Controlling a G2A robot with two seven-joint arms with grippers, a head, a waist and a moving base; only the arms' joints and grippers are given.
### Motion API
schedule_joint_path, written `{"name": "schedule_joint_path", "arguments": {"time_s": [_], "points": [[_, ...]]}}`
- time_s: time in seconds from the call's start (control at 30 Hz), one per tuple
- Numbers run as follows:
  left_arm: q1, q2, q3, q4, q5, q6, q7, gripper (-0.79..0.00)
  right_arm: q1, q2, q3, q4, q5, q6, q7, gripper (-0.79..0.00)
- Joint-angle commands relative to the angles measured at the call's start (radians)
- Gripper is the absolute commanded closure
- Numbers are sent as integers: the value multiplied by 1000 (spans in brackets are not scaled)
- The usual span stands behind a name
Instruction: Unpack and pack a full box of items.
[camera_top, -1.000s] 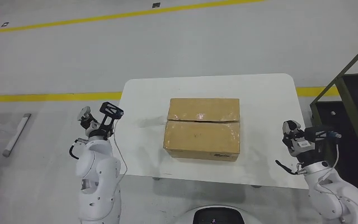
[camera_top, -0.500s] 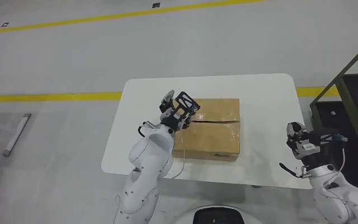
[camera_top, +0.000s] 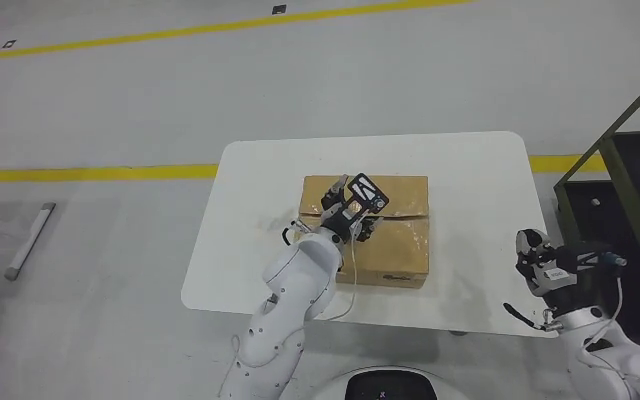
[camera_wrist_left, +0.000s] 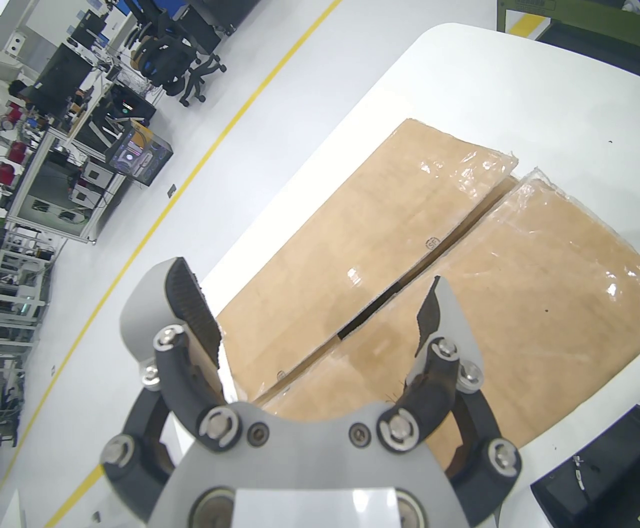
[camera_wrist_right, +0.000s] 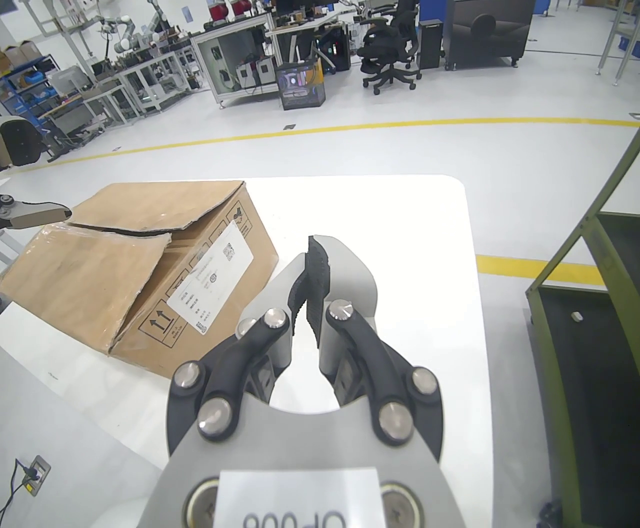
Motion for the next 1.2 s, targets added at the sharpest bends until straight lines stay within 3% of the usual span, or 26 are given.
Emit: {"name": "schedule_joint_path", "arguments": {"time_s": [0.0, 0.4, 0.47, 0.53, 0.67, 1.17], "points": [[0, 0, 0, 0, 0, 0, 0, -785, 0, 0, 0, 0, 0, 0, 0, 0], [17, 2, 22, 36, 10, -27, 21, -785, 19, 0, -10, 11, -21, -5, -4, 0], [23, -8, 3, 46, -105, 43, -29, -785, 25, -2, -16, 14, 22, 10, 8, 0], [-20, -7, 24, 46, -60, -25, -38, -785, 29, 1, -8, 1, -21, -14, 20, 0], [-39, -6, 29, 83, -66, -64, -9, -785, 27, 2, 4, 9, -14, -9, 14, 0], [-105, -8, 62, 213, 51, -45, -6, -785, 43, -1, -2, 41, -7, 6, 7, 0]]}}
